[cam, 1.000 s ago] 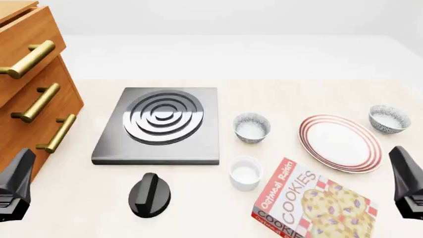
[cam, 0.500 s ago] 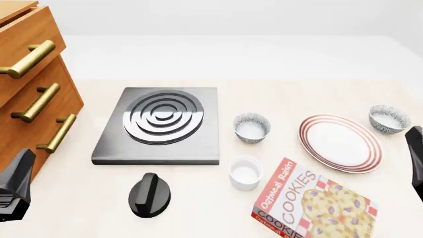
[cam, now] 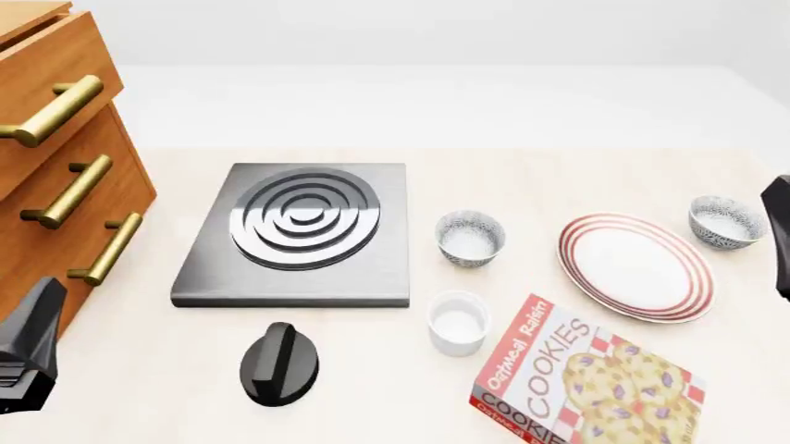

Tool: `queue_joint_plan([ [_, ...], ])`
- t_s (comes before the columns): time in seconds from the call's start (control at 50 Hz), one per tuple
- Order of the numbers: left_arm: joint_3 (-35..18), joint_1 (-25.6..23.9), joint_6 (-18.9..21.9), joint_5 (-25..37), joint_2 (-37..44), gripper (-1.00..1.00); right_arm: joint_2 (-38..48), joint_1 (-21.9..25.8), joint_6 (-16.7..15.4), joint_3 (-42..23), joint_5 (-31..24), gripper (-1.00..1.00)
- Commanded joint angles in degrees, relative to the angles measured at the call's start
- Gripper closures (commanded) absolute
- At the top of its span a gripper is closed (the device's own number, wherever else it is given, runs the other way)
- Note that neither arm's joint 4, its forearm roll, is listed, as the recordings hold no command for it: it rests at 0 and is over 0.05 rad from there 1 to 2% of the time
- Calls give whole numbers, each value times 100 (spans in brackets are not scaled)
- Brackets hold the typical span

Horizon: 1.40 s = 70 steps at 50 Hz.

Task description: Pick the akita bowl next to the plate and place it on the plate.

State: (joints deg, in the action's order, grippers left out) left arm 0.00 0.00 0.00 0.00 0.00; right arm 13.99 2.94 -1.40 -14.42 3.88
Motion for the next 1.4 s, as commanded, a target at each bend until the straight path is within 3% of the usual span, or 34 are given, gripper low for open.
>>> queue_joint_plan([
  [0.02, 0, 0, 0, 0, 0, -100, 551, 15, -47, -118, 464, -100],
  [0.58, 0, 0, 0, 0, 0, -100, 2293, -414, -193, -312, 1849, -100],
  [1.4, 0, 0, 0, 0, 0, -100, 3827, -1026, -261, -769, 2691, -100],
])
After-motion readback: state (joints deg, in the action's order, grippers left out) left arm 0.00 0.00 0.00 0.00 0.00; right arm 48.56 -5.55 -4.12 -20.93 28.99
